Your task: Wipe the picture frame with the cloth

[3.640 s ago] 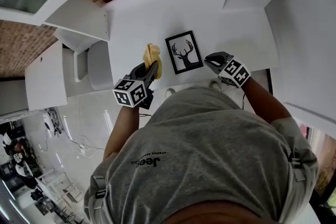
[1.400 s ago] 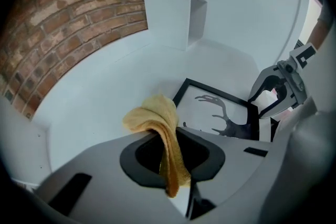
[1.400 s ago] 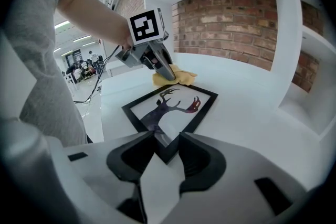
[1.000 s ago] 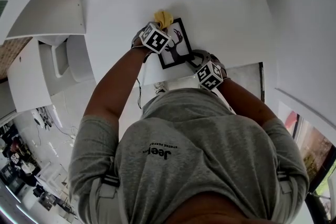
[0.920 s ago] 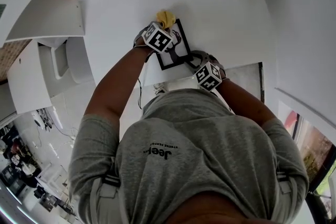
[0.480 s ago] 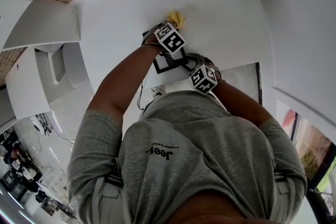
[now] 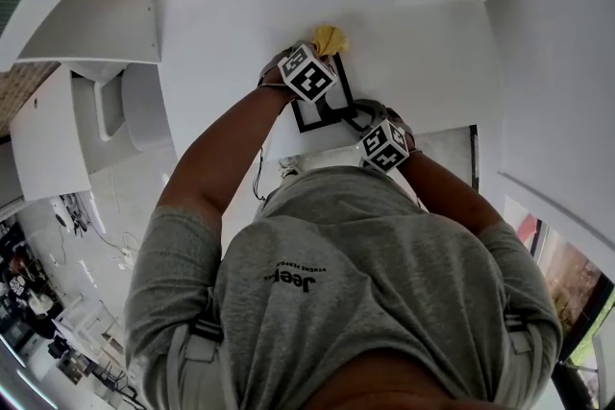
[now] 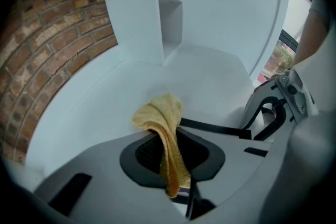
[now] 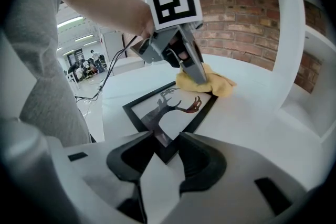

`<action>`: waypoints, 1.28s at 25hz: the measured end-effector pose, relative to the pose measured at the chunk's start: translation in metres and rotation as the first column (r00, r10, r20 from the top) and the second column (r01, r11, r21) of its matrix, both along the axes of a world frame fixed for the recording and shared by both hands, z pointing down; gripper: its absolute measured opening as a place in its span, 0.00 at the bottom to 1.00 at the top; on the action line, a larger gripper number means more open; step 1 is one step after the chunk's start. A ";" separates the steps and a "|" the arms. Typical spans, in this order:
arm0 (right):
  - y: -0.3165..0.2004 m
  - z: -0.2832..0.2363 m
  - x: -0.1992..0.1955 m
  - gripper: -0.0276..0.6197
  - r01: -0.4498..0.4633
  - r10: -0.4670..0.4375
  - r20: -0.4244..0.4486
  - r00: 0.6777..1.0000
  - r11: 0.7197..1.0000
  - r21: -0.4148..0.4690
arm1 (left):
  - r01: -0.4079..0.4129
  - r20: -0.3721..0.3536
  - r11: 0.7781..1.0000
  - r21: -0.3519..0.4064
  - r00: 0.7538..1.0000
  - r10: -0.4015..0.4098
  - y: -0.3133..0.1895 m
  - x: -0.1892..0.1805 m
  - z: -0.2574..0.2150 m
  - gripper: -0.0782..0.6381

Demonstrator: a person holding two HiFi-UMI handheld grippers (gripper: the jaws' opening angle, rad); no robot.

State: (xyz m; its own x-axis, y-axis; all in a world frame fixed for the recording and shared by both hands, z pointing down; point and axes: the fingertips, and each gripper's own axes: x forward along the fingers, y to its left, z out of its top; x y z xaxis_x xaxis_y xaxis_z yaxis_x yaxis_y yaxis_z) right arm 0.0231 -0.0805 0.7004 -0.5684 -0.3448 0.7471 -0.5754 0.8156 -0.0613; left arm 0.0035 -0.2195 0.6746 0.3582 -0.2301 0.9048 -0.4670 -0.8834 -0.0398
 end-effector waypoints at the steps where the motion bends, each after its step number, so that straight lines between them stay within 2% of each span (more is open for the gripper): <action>1: 0.000 0.000 0.000 0.28 0.001 -0.001 -0.003 1.000 1.000 0.000 | 0.009 -0.005 1.000 0.003 1.000 -0.009 0.002 -0.007 -0.003 0.20; 9: 0.000 -0.001 -0.001 0.28 0.014 -0.015 -0.025 1.000 1.000 -0.009 | 0.088 -0.011 0.994 0.067 0.996 -0.088 0.019 -0.095 -0.034 0.20; 14: -0.001 0.000 -0.001 0.28 0.022 -0.023 -0.042 0.999 1.000 -0.015 | 0.055 0.013 0.992 0.111 0.998 -0.057 0.050 -0.147 -0.047 0.20; 18: 0.000 0.000 -0.003 0.28 0.023 -0.024 -0.052 0.998 1.000 -0.021 | 0.034 0.046 0.994 0.107 0.998 -0.039 0.075 -0.175 -0.042 0.20; 23: 0.000 -0.001 -0.004 0.28 0.021 -0.022 -0.062 0.998 0.999 -0.026 | 0.021 0.042 0.996 0.085 0.999 -0.024 0.085 -0.174 -0.030 0.20; 32: 0.001 -0.004 -0.008 0.28 0.017 -0.018 -0.054 0.998 1.000 -0.027 | -0.079 0.060 0.996 0.050 0.995 0.076 0.069 -0.117 0.005 0.20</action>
